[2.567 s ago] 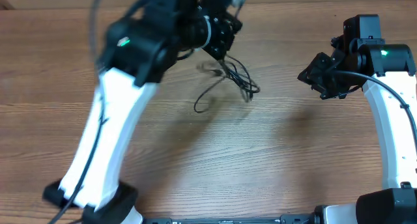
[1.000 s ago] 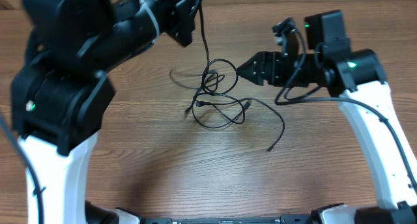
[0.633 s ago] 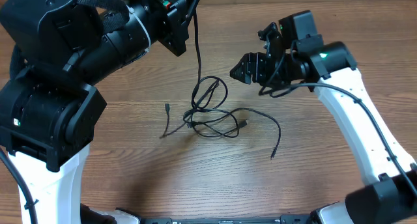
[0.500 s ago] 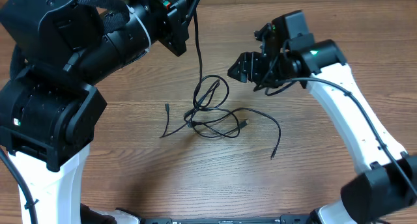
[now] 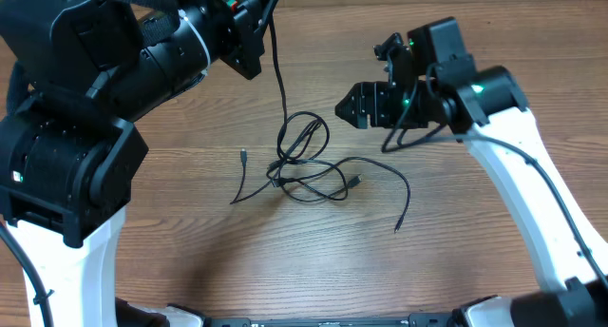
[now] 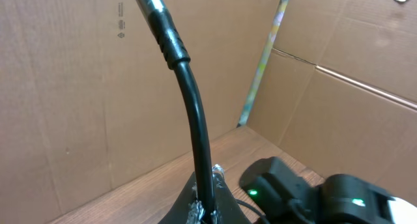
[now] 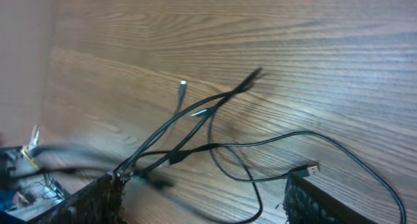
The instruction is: Untangle cables
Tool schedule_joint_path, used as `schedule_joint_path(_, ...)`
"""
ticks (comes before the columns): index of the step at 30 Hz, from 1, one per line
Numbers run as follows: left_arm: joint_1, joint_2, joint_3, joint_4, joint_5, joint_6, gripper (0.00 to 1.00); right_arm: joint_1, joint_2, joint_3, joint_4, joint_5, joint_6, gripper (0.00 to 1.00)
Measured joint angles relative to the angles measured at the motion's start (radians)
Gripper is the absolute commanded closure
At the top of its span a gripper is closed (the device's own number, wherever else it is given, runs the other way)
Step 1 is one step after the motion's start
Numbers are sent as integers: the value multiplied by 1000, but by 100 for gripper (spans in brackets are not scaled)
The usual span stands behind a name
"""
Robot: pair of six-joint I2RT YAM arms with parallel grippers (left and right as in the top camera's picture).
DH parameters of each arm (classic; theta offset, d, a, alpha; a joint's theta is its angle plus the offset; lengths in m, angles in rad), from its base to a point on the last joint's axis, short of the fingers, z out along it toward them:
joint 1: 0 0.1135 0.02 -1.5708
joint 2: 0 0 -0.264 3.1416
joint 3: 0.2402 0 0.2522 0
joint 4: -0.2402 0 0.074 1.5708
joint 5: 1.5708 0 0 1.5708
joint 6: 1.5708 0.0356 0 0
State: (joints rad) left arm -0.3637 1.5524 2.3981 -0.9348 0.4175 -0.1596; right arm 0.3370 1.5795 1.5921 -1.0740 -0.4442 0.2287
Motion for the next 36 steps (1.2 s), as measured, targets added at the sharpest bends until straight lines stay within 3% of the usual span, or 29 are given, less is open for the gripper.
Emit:
schedule_joint_path(6, 0, 0, 0, 0, 0, 0, 96, 50, -15, -3, 22, -4, -31, 19)
schedule_joint_path(18, 0, 0, 0, 24, 13, -34, 96, 70, 9, -121, 184, 11, 8, 23)
schedule_joint_path(25, 0, -6, 0, 31, 21, -61, 96, 69, 93, -146, 278, 123, 126, 29)
schedule_joint_path(30, 6, -38, 0, 30, 25, -71, 96, 69, 160, -146, 276, 275, 287, 29)
schedule_joint_path(36, 117, -114, 0, 28, 36, -72, 96, 48, 216, -146, 251, 367, 405, 29)
